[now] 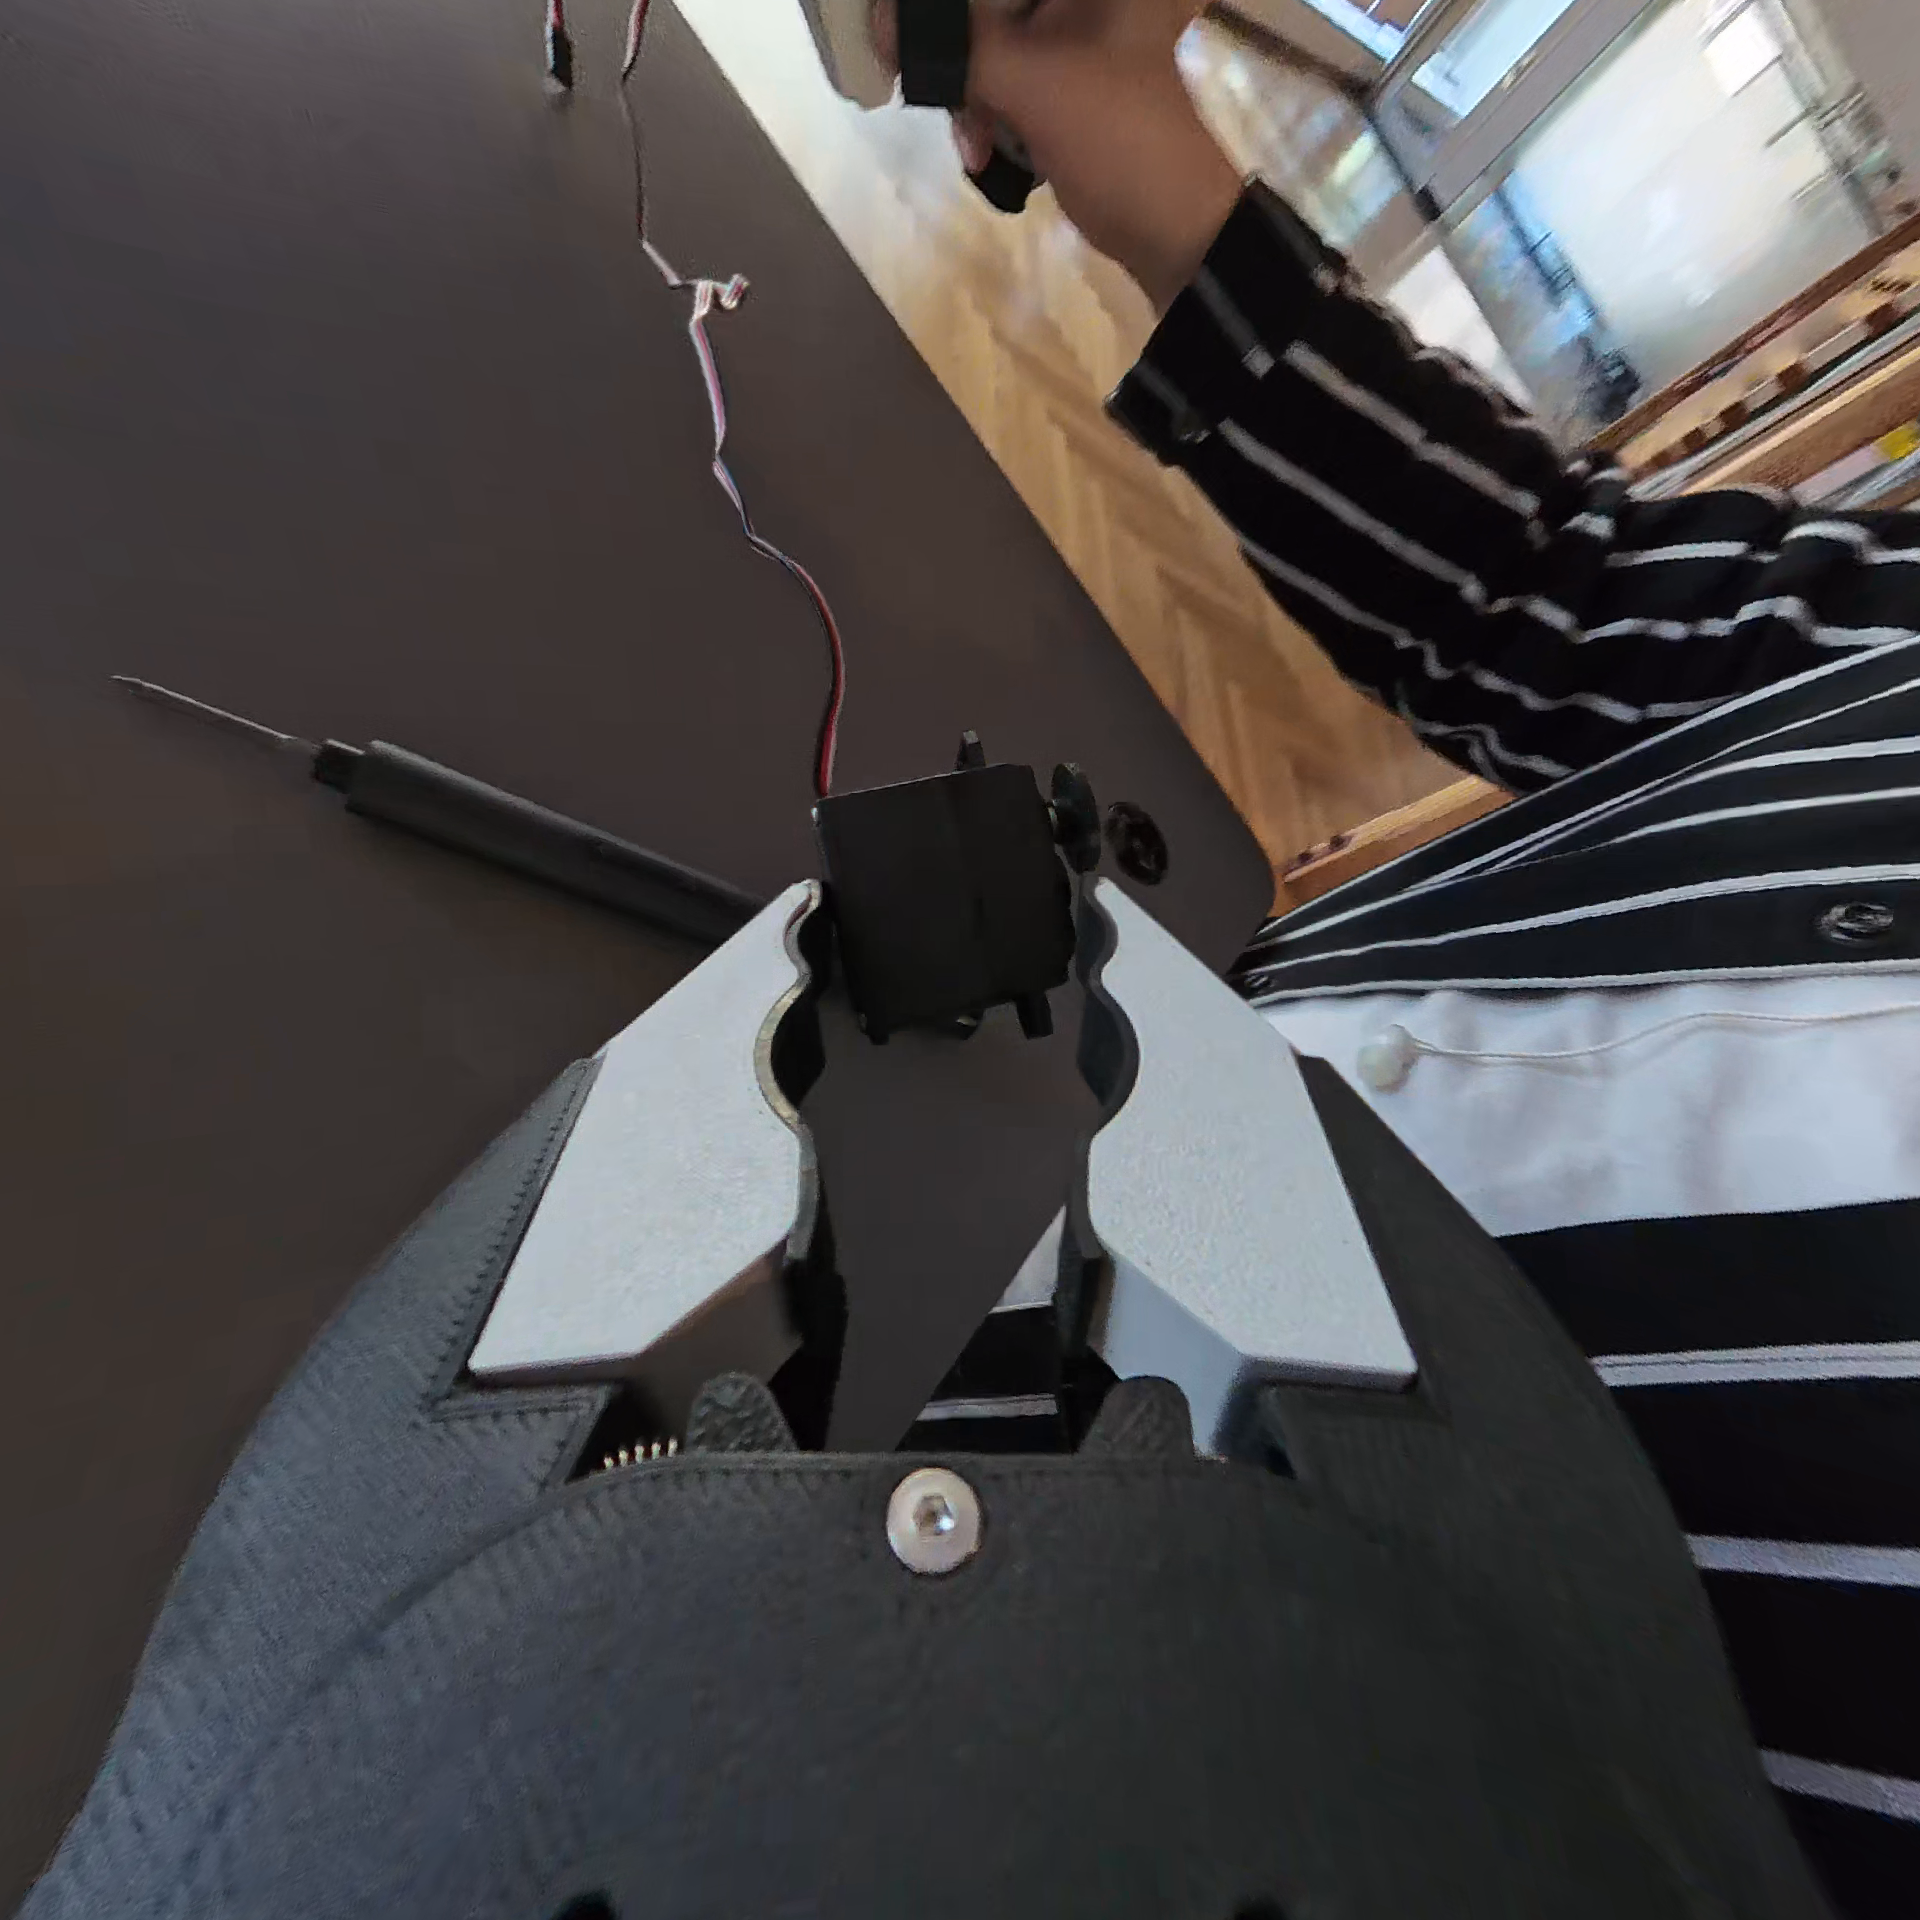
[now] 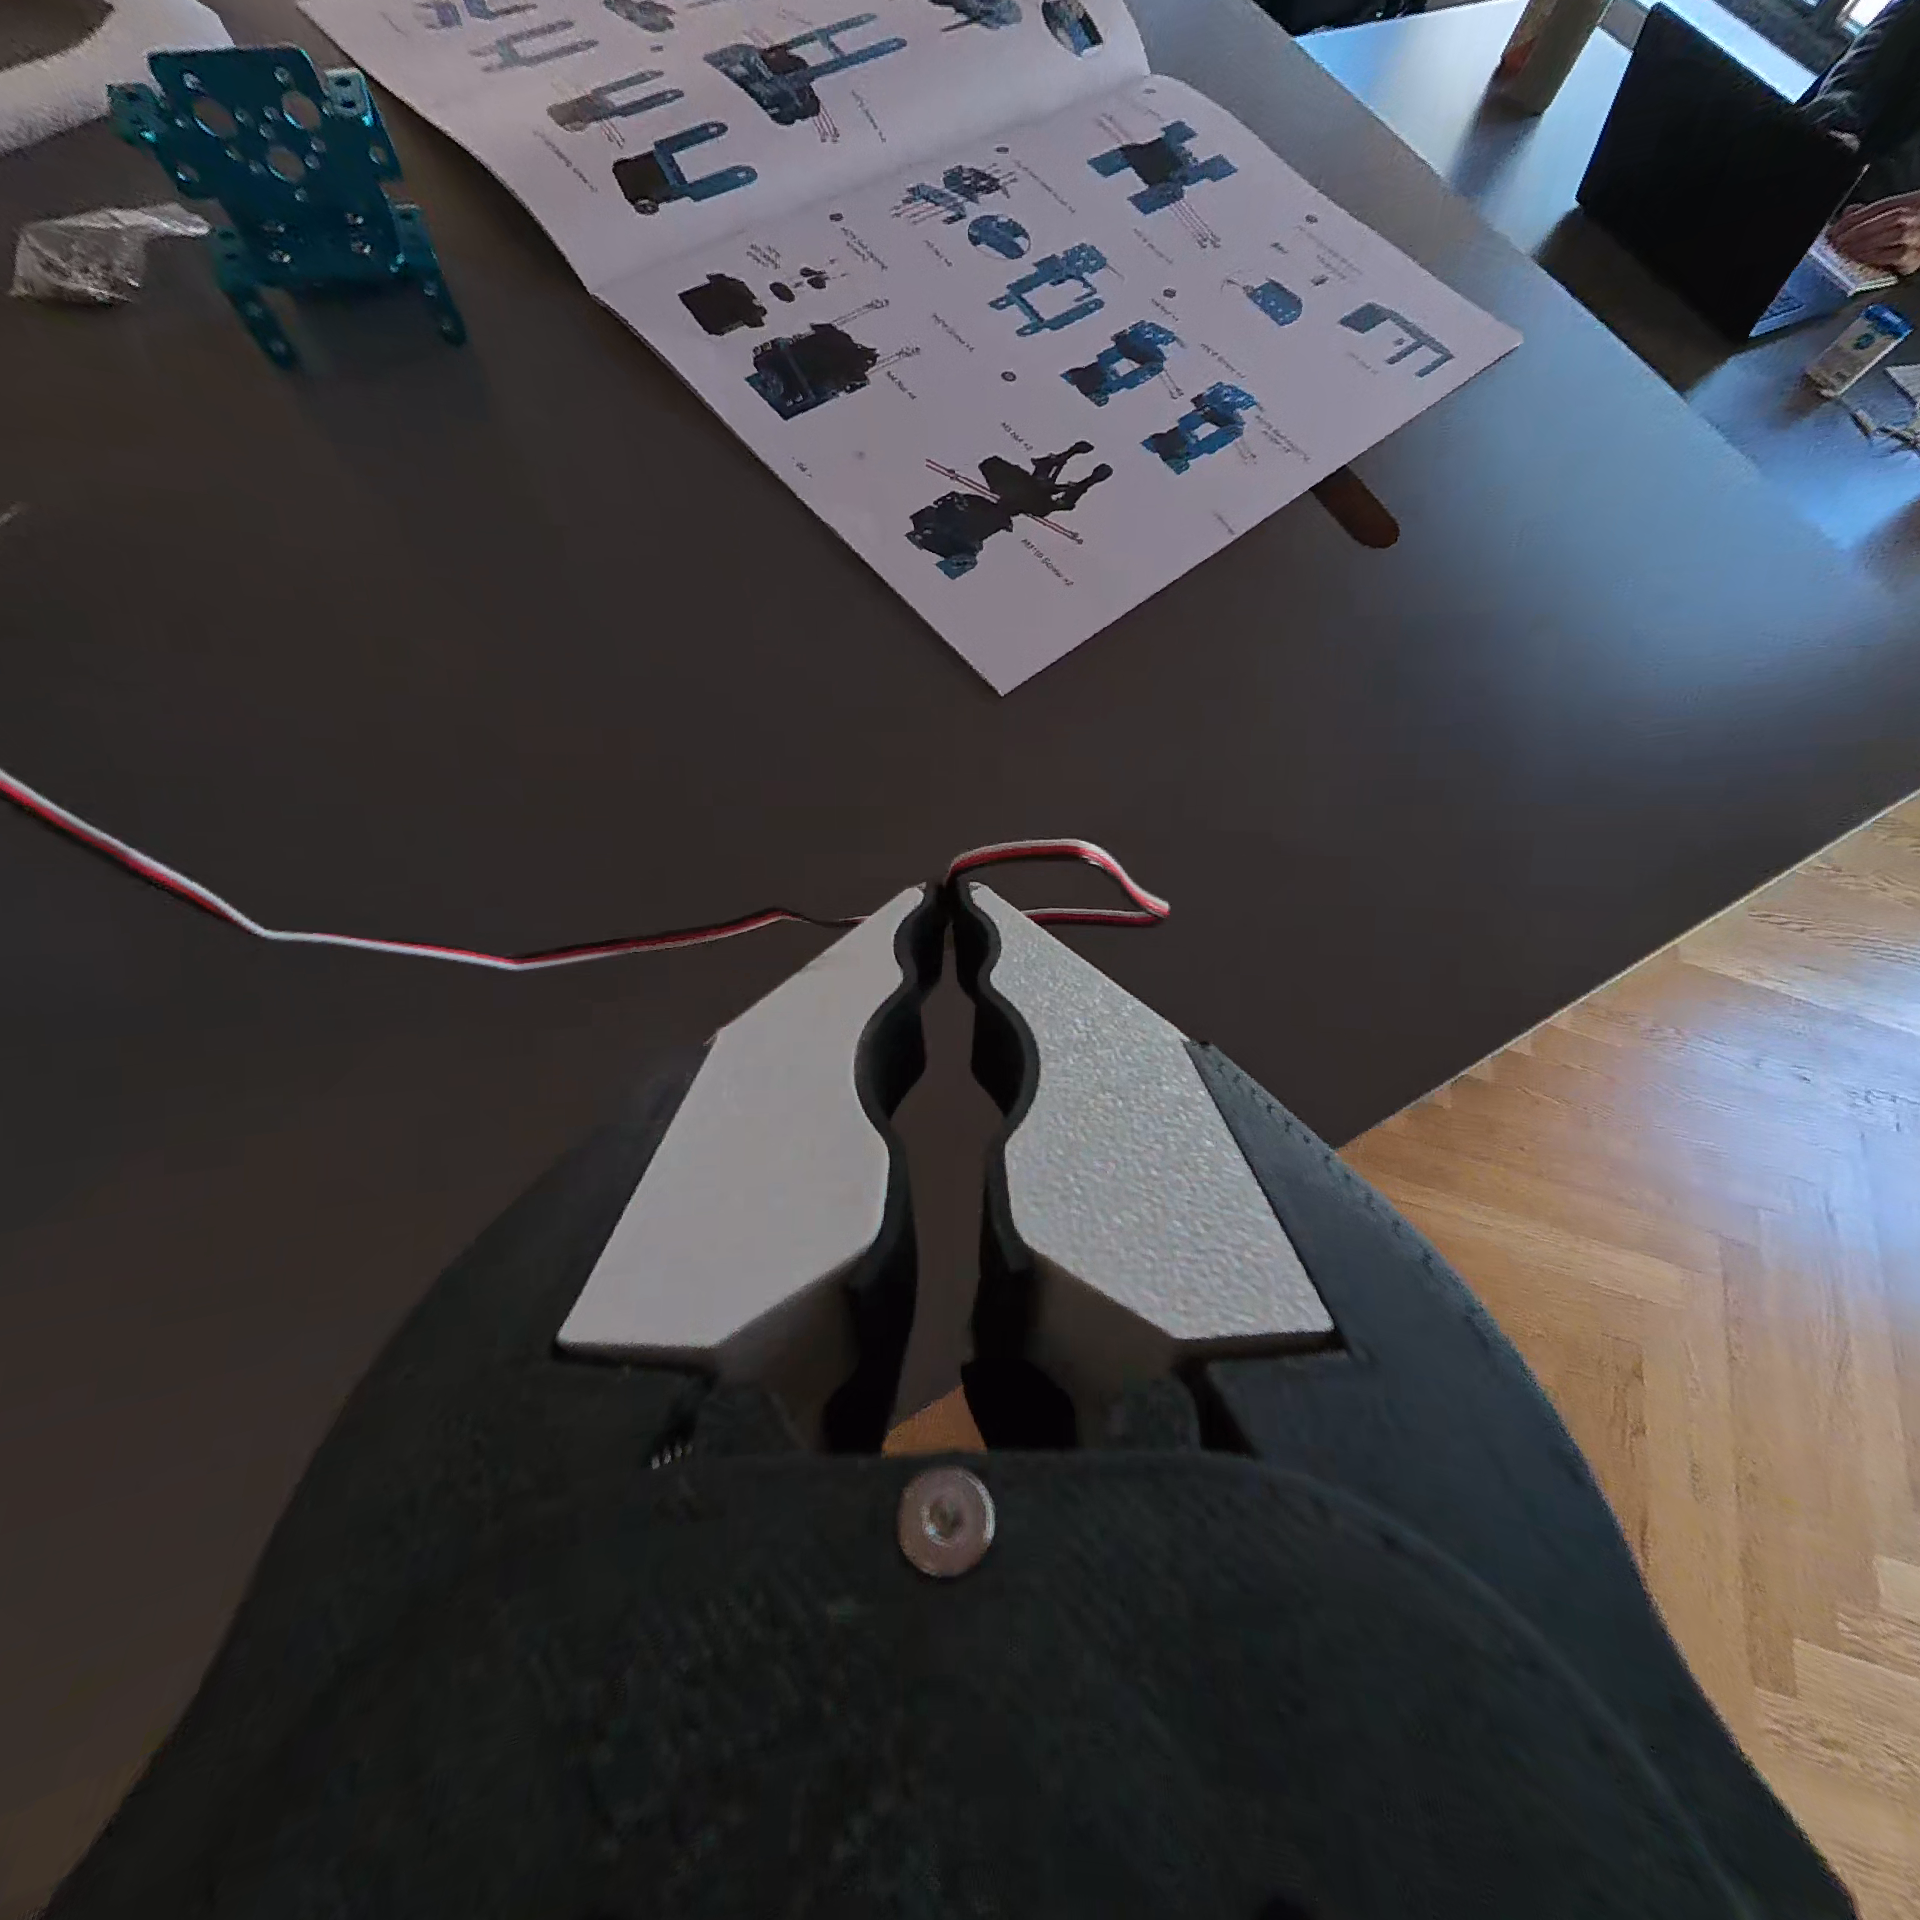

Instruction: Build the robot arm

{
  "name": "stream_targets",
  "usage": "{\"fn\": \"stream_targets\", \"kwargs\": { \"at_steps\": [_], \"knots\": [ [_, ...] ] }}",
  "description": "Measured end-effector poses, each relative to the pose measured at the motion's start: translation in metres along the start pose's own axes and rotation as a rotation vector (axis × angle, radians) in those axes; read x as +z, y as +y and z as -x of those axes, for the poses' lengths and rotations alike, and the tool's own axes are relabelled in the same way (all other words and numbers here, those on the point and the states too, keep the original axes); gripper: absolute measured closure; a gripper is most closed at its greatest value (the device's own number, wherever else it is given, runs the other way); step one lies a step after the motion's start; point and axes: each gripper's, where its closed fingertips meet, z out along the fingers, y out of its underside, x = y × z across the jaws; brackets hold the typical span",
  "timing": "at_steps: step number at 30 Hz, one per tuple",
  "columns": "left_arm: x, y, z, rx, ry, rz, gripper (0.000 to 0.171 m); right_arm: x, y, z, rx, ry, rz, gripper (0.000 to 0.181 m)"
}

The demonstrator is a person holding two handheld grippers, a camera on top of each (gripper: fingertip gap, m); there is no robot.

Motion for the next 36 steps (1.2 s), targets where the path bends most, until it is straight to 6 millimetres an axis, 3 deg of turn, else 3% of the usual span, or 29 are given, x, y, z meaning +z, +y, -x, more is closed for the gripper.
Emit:
{"fn": "stream_targets", "kwargs": {
  "at_steps": [12,17,21,27,32,36],
  "knots": [
    [0.000,-0.008,-0.011,-0.060,0.057,-0.109,0.125,0.009,0.007,-0.017,0.023,0.025,0.027,0.180],
    [0.040,-0.008,-0.001,-0.026,-0.091,0.006,0.126,0.020,-0.001,0.012,0.082,-0.136,-0.046,0.177],
    [0.071,-0.003,0.017,0.089,-0.250,0.127,0.126,0.022,0.007,0.023,0.132,-0.179,-0.030,0.162],
    [0.091,0.011,0.037,0.138,-0.356,0.265,0.125,0.002,0.031,0.017,0.188,-0.166,0.004,0.151],
    [0.093,0.005,0.044,0.130,-0.400,0.263,0.125,-0.023,0.048,0.000,0.288,-0.173,-0.032,0.147],
    [0.094,0.006,0.045,0.202,-0.452,0.281,0.125,-0.048,0.048,-0.001,0.349,-0.201,-0.129,0.144]
  ]
}}
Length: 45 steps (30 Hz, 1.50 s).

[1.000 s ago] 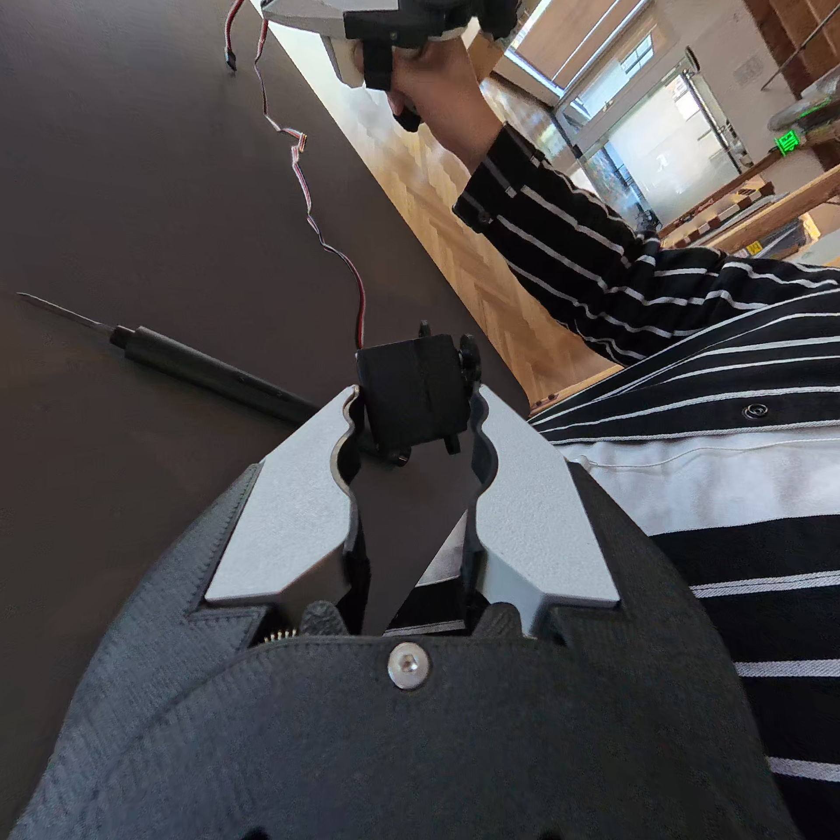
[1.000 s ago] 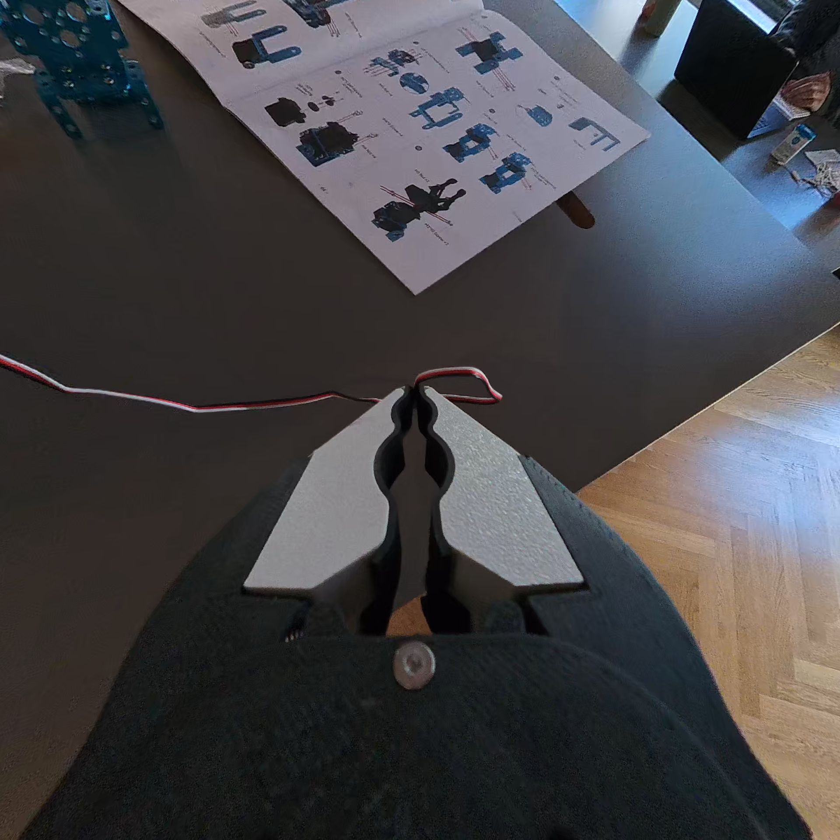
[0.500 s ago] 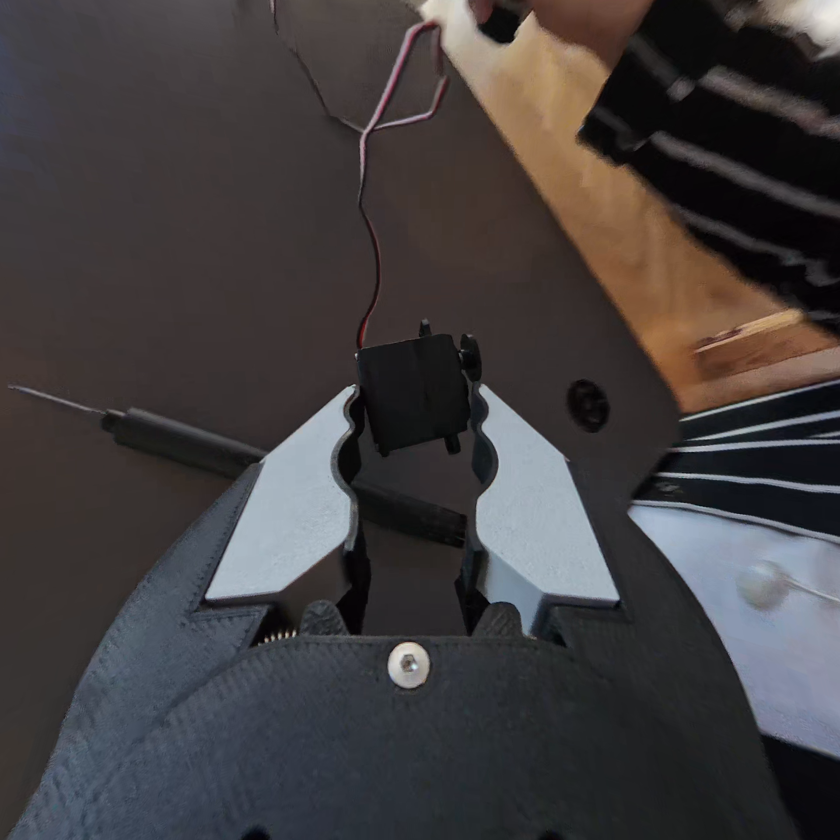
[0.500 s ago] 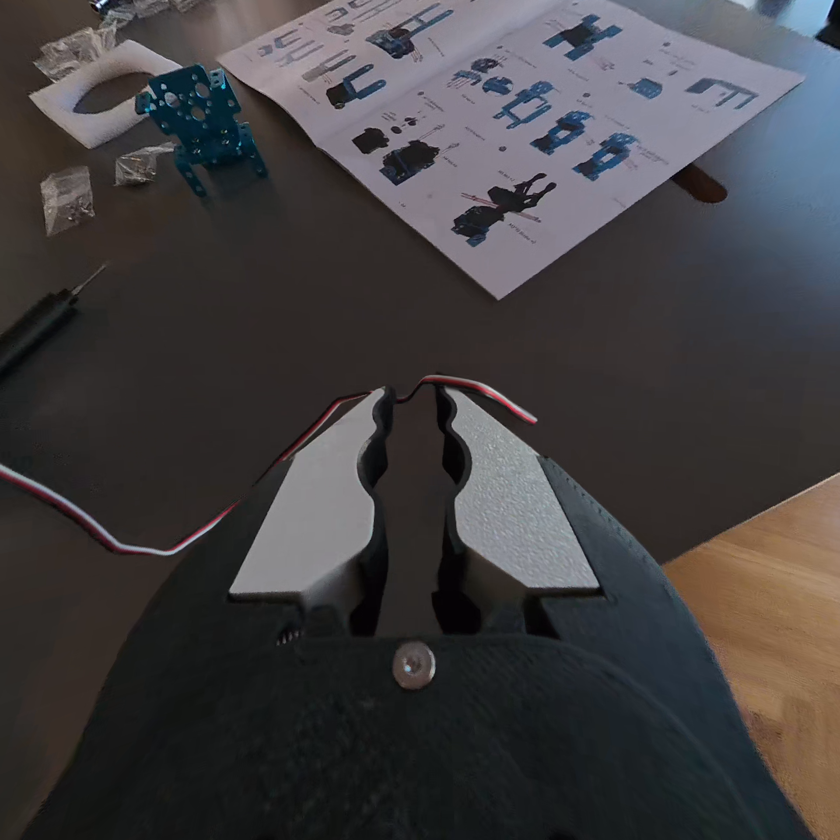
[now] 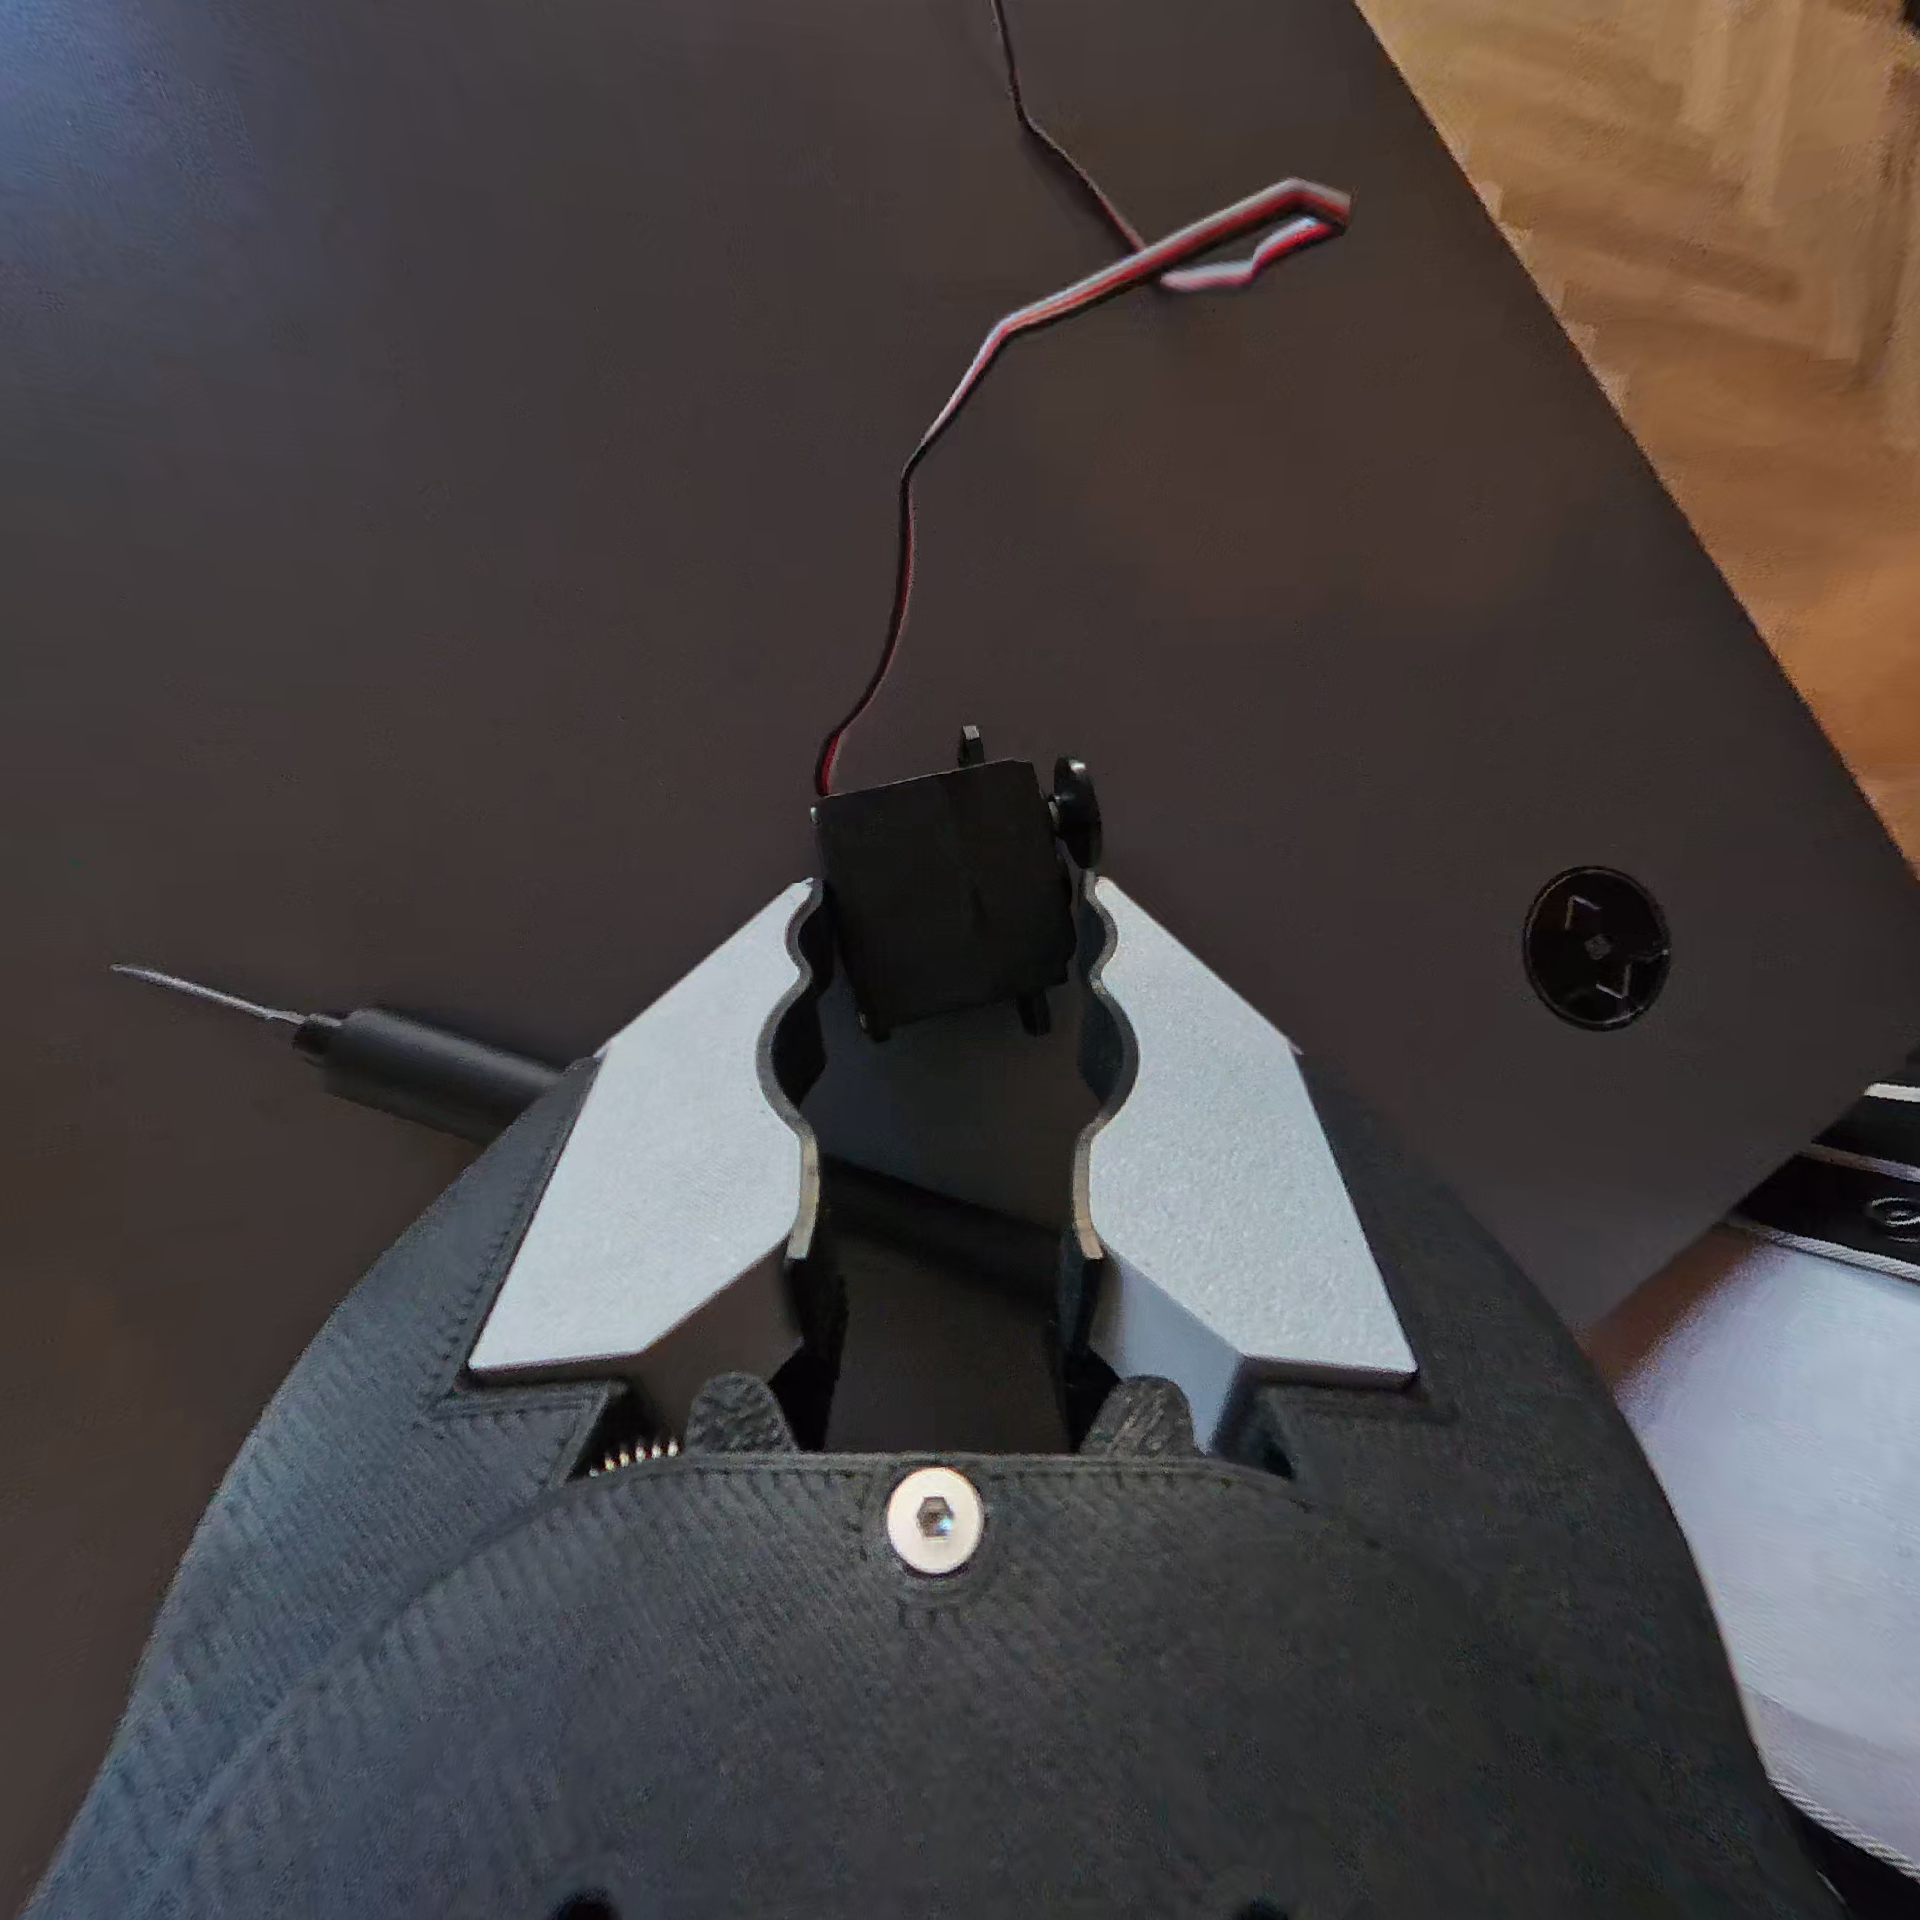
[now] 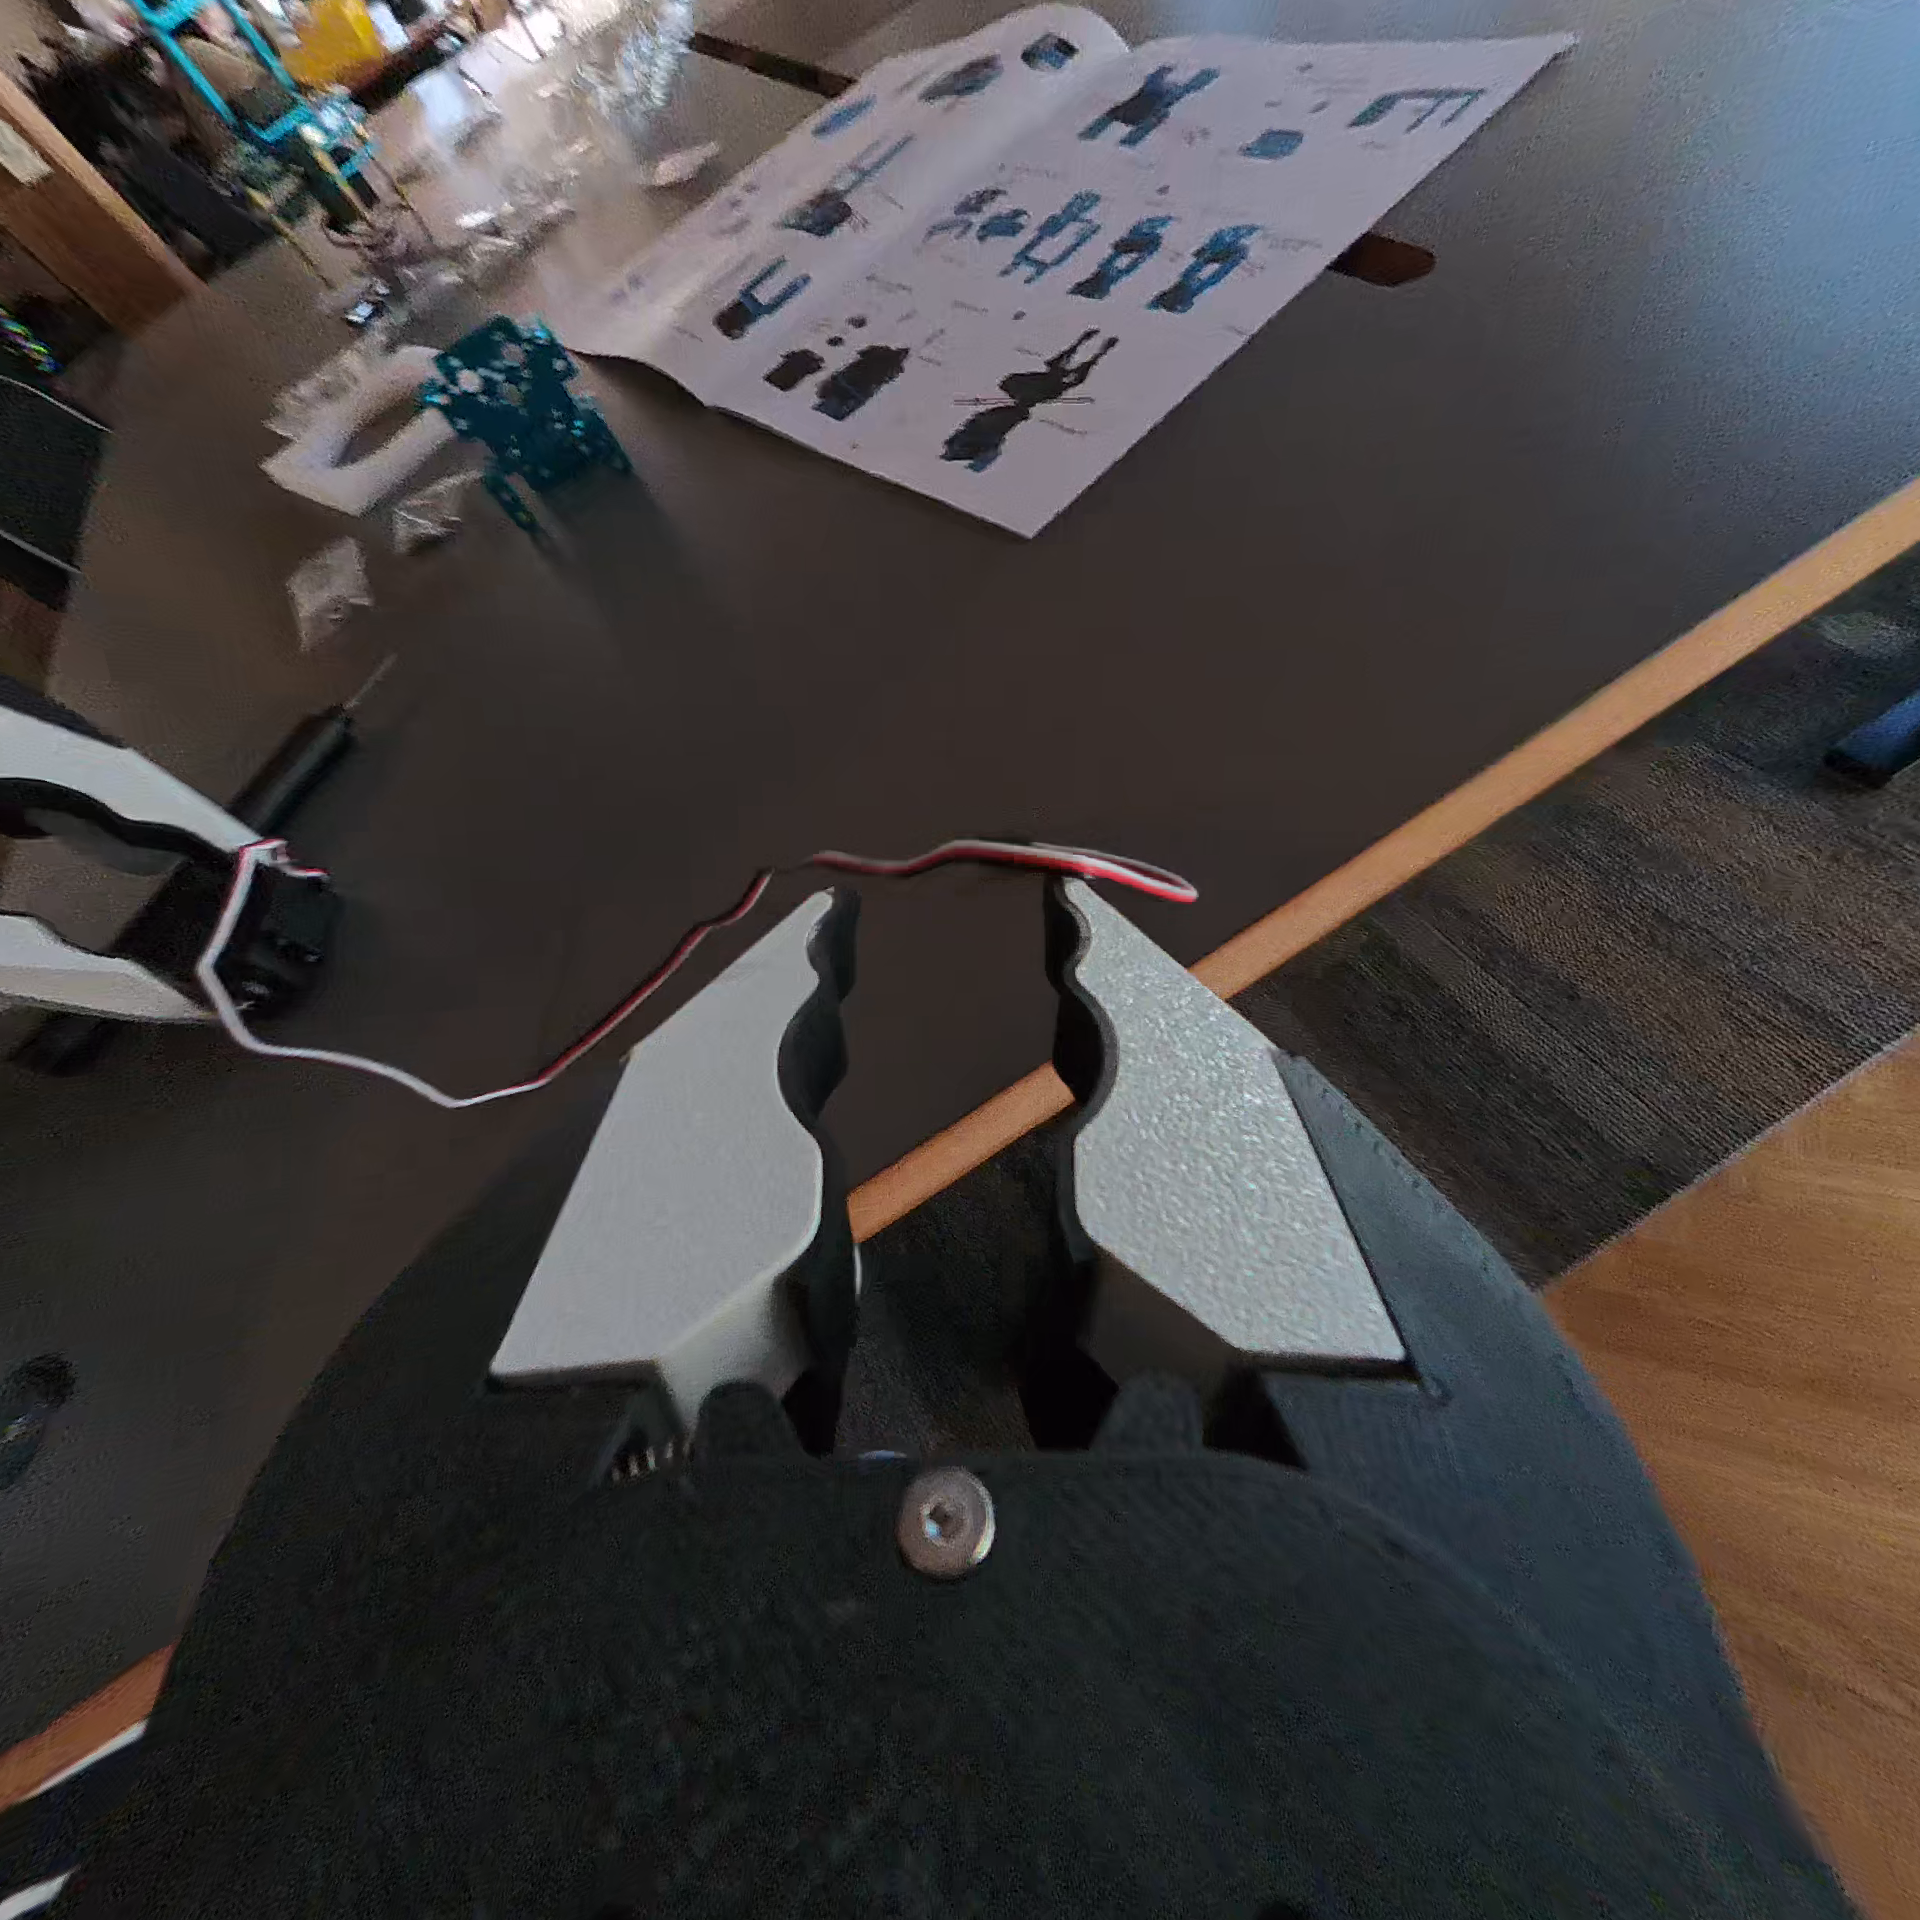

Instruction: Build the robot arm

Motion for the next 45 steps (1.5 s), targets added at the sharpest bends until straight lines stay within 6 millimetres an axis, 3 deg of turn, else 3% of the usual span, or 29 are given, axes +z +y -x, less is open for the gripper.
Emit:
{"fn": "stream_targets", "kwargs": {
  "at_steps": [5,9,12,16,21,29,34,38,40,42,45],
  "knots": [
    [-0.002,0.005,-0.001,-0.011,-0.049,-0.011,0.125,-0.001,-0.003,0.022,0.043,-0.152,-0.019,0.140],
    [-0.001,0.005,-0.003,-0.036,-0.099,-0.018,0.125,0.025,0.002,0.013,0.115,-0.169,0.112,0.140],
    [0.000,0.005,-0.009,-0.026,-0.095,-0.010,0.125,0.043,0.011,0.018,0.119,-0.206,0.264,0.142],
    [-0.001,0.006,-0.010,-0.035,-0.096,-0.010,0.125,0.049,0.013,0.030,0.046,-0.234,0.313,0.148],
    [-0.001,0.006,-0.013,-0.048,-0.081,-0.035,0.120,0.033,0.037,0.032,0.177,-0.154,0.453,0.165],
    [-0.009,0.009,-0.017,-0.095,0.026,-0.063,0.096,-0.013,0.071,0.063,0.301,-0.133,0.589,0.160],
    [-0.041,0.005,-0.003,-0.052,0.074,-0.254,0.098,-0.028,0.067,0.078,0.217,-0.032,0.413,0.158],
    [-0.086,-0.004,0.023,0.038,0.072,-0.476,0.121,-0.038,0.025,0.095,0.213,0.090,-0.049,0.158],
    [-0.107,-0.002,0.044,0.077,0.046,-0.556,0.123,-0.044,0.008,0.119,0.283,0.069,-0.276,0.159],
    [-0.115,0.009,0.068,0.109,0.031,-0.559,0.116,-0.039,0.013,0.140,0.238,0.092,-0.319,0.159],
    [-0.118,0.028,0.096,0.127,0.065,-0.543,0.109,-0.014,0.034,0.170,0.022,0.163,-0.200,0.153]
  ]
}}
